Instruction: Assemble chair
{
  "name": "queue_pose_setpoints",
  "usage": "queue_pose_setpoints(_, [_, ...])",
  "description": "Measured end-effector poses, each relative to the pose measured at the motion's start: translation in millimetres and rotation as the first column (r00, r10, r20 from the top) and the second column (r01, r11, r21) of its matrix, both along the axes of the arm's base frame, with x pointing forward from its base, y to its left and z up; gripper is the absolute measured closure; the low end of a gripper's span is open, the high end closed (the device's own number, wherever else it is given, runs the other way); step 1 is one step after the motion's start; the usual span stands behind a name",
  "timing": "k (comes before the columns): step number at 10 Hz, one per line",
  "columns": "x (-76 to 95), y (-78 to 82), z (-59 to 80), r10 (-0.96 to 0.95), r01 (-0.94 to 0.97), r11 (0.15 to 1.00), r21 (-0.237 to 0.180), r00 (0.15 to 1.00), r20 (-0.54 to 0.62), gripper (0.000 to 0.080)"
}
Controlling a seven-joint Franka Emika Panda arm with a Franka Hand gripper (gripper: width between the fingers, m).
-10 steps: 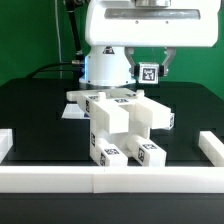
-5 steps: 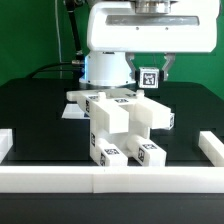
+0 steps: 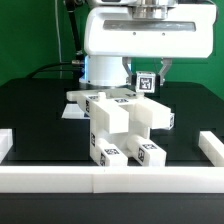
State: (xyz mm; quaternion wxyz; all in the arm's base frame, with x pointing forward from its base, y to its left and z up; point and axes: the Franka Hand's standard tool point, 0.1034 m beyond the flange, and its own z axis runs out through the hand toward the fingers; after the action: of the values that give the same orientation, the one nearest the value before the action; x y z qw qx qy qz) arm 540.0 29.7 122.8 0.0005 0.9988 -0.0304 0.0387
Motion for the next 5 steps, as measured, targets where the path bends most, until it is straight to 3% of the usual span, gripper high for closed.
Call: queue_pose_setpoints(5, [0.5, -3.9, -1.4, -0.006, 0.006, 1.0, -0.003, 1.0, 0.002, 0.0512])
